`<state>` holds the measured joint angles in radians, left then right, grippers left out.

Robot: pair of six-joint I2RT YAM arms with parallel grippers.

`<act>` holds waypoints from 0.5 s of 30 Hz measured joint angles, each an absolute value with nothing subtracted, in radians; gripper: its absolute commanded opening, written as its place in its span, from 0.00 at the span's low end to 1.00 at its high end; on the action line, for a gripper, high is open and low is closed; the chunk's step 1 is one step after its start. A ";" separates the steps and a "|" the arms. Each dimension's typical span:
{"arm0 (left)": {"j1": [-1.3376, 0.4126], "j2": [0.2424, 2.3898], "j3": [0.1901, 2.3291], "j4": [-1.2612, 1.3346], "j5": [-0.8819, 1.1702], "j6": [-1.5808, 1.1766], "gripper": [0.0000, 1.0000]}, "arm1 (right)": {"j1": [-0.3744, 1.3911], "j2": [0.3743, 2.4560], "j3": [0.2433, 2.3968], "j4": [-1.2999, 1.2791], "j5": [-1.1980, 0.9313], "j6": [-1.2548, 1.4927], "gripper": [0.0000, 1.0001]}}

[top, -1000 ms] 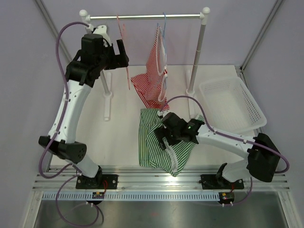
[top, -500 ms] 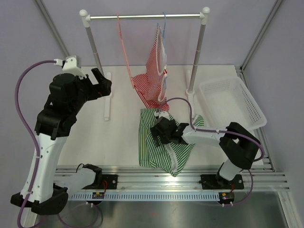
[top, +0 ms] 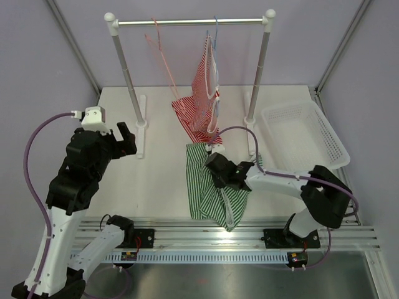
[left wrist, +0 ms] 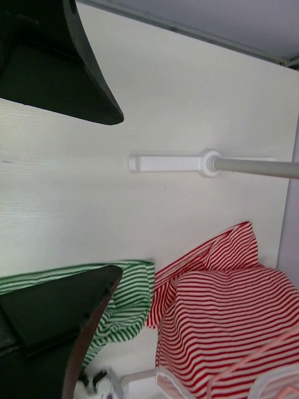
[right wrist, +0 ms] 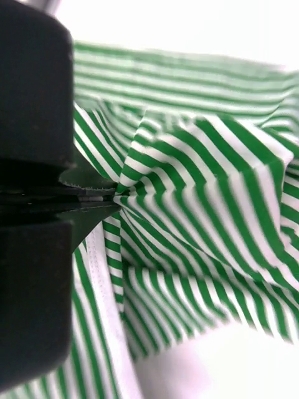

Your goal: Remove the tank top from the hanger

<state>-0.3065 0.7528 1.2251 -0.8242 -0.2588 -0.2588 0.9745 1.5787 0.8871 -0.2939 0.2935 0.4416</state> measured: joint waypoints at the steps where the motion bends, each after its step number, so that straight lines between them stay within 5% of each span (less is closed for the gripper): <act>1: -0.307 0.732 1.196 -0.815 -0.274 -0.255 0.99 | 0.976 1.533 0.887 -0.316 0.297 0.442 0.00; 7: -0.306 0.662 1.102 -0.783 -0.320 -0.241 0.99 | 0.981 1.234 0.971 -0.487 0.397 0.426 0.00; 15: -0.306 0.662 1.102 -0.747 -0.327 -0.235 0.99 | 0.965 1.119 1.216 -0.767 0.671 0.384 0.00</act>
